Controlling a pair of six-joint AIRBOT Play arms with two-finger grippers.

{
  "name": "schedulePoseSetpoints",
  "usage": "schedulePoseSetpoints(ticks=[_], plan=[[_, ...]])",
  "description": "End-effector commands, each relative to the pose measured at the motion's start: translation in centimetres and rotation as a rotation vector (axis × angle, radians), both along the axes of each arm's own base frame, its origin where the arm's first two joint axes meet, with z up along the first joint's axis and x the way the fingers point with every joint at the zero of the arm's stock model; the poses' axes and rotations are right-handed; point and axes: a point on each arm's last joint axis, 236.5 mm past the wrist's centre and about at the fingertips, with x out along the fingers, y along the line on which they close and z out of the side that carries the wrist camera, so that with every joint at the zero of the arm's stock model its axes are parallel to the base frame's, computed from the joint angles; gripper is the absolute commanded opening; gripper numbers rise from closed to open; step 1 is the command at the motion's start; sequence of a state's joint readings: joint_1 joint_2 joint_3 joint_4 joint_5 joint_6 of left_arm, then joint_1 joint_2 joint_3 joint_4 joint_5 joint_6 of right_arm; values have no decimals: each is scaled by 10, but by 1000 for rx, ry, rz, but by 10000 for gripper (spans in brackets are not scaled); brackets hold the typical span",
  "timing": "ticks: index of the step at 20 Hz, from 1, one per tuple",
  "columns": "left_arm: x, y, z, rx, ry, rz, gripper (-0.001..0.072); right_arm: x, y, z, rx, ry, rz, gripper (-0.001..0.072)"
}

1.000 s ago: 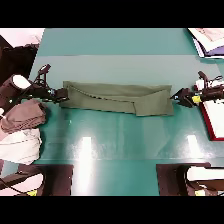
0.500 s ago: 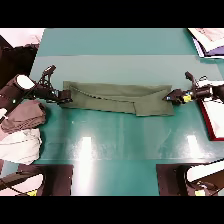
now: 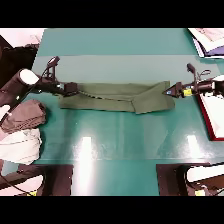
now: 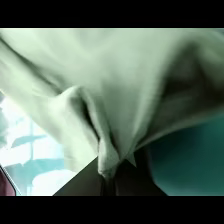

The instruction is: Fold the shirts.

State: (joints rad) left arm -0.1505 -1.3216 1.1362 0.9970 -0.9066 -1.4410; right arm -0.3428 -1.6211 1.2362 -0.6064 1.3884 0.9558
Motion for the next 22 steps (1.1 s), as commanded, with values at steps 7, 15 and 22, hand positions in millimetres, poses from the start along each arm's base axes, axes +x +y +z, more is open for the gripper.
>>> schedulePoseSetpoints(ticks=[7, 15, 22], plan=[[51, -157, -38, -10, -10, -282, 25, 10, 79, 159, -7, -161, 87, 17], [49, -204, -98, -12, 72, -353, 25, 2, 188, 198, -108, -280, 307, 17], [46, -185, -92, 30, 108, -393, 25, 2, 249, 186, -95, -299, 386, 17]])
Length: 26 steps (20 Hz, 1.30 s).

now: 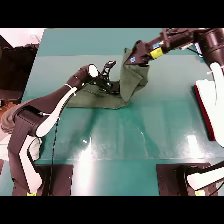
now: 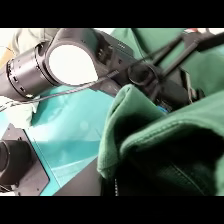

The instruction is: Fold the shirts.

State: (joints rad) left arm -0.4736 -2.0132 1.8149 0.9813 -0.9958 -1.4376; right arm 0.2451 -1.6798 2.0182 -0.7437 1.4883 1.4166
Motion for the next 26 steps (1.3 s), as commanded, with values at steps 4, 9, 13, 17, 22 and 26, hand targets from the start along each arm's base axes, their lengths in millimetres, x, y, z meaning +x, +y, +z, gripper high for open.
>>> schedulePoseSetpoints(ticks=[4, 9, 13, 17, 22, 26], plan=[[32, 70, 54, 57, -82, 48, 24, 2, 31, -21, 1, 2, 5, 17], [53, 182, 135, 70, -179, 160, 26, -1, 58, -23, 25, -33, 39, 17], [46, 256, 176, 86, -200, 254, 26, -6, 106, -34, 55, -79, 70, 17], [35, 295, 198, 96, -207, 310, 25, -14, 173, -66, 131, -121, 132, 19], [31, 296, 205, 87, -207, 311, 25, 0, 267, -83, 303, -263, 91, 328], [28, 300, 202, 108, -197, 306, 26, -26, 277, -71, 428, -231, 139, 632]])
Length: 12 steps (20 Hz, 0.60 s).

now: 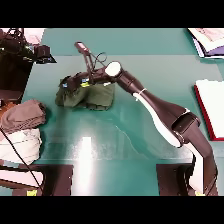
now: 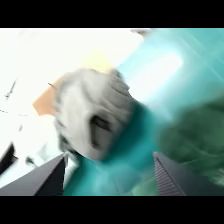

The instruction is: Fold the shirts.

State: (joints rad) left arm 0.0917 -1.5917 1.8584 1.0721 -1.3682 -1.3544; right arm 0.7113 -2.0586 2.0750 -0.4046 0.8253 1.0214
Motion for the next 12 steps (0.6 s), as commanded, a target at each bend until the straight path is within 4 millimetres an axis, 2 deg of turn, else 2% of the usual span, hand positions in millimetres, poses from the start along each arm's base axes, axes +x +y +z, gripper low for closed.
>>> schedulePoseSetpoints(ticks=[1, 3, 4, 6, 8, 9, 10, 12], plan=[[-7, 4, -2, 16, 25, -9, 26, -2, -9, 11, 66, -2, 5, 630], [-17, 2, -7, 29, 57, -52, 26, 0, -59, 18, 44, 99, 40, 622], [-20, 2, -9, 32, 70, -57, 26, 4, -88, 18, 30, 153, 48, 564], [-28, 3, -13, 41, 101, -69, 26, 16, -140, 5, 5, 265, 5, 557], [-42, 1, -28, 36, 175, -88, 29, 26, -185, -17, -13, 374, -77, 557], [-49, 0, -41, 31, 221, -93, 227, 30, -203, -29, -18, 423, -121, 557], [-58, 0, -57, 24, 273, -94, 569, 33, -219, -41, -23, 462, -161, 557], [-79, 3, -94, 31, 391, -89, 596, 30, -241, -58, -31, 519, -207, 557]])
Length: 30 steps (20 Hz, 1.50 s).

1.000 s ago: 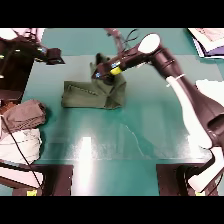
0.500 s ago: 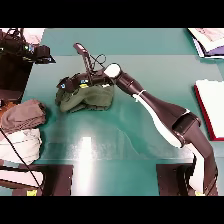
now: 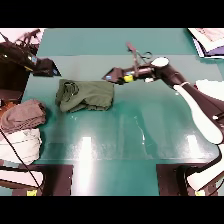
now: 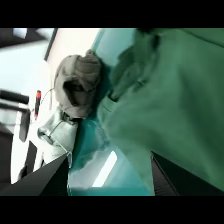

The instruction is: Fold the shirts.

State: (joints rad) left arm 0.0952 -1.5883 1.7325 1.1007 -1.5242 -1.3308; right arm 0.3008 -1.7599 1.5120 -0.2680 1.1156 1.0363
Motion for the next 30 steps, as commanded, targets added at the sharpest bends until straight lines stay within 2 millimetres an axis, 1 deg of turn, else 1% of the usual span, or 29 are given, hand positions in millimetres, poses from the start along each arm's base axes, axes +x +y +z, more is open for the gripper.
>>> schedulePoseSetpoints(ticks=[1, 3, 4, 5, 6, 7, 9, 11, 13, 15, 16, 17, 18, 19, 20, 21, 22, 23, 24, 25, 26, 27, 28, 29, 30], plan=[[-39, 4, -55, 15, 195, -5, 596, -10, -44, -28, -13, 135, -66, 557], [-65, 11, -87, 51, 296, -8, 597, -19, -47, -37, -20, 166, -67, 557], [-75, 15, -100, 71, 322, -2, 597, -24, -47, -39, -23, 175, -64, 557], [-81, 20, -108, 97, 323, 9, 596, -27, -45, -41, -27, 178, -63, 557], [-84, 25, -113, 121, 311, 25, 597, -28, -44, -42, -30, 175, -60, 557], [-83, 26, -115, 127, 285, 40, 597, -29, -41, -42, -30, 172, -57, 557], [-83, 20, -119, 96, 262, 58, 597, -30, -38, -42, -33, 167, -56, 557], [-84, 10, -128, 50, 265, 70, 597, -32, -34, -42, -33, 166, -49, 557], [-78, 7, -135, 36, 231, 80, 596, -36, -30, -41, -34, 167, -37, 557], [-72, 6, -135, 27, 212, 94, 594, -38, -26, -41, -32, 166, -30, 557], [-71, 3, -133, 13, 209, 96, 388, -40, -24, -40, -29, 167, -25, 557], [-71, 1, -132, 7, 207, 95, 22, -40, -24, -40, -29, 168, -25, 557], [-70, 1, -130, 5, 204, 94, 25, -40, -24, -40, -29, 168, -23, 557], [-68, 1, -121, 7, 195, 84, 25, -41, -24, -40, -28, 169, -21, 557], [-62, 2, -105, 9, 160, 73, 25, -42, -24, -39, -27, 171, -17, 557], [-53, 4, -85, 22, 93, 61, 25, -42, -24, -39, -27, 171, -17, 557], [-42, 8, -59, 47, 5, 49, 25, -42, -24, -39, -27, 171, -17, 557], [-35, 17, -39, 95, -73, 33, 25, -42, -24, -39, -27, 172, -17, 557], [-31, 30, -25, 163, -132, 13, 25, -42, -24, -40, -28, 179, -21, 556], [-31, 45, -21, 240, -160, -3, 25, -42, -24, -40, -28, 181, -21, 557], [-33, 62, -26, 318, -153, -12, 25, -42, -24, -40, -28, 181, -22, 556], [-35, 79, -34, 392, -133, -16, 26, -41, -25, -41, -32, 179, -23, 556], [-39, 88, -43, 432, -107, -14, 27, -41, -25, -42, -35, 191, -27, 556], [-43, 89, -53, 430, -81, -7, 89, -40, -25, -42, -36, 204, -40, 556], [-49, 86, -66, 411, -41, 18, 458, -36, -26, -43, -37, 214, -59, 556]])
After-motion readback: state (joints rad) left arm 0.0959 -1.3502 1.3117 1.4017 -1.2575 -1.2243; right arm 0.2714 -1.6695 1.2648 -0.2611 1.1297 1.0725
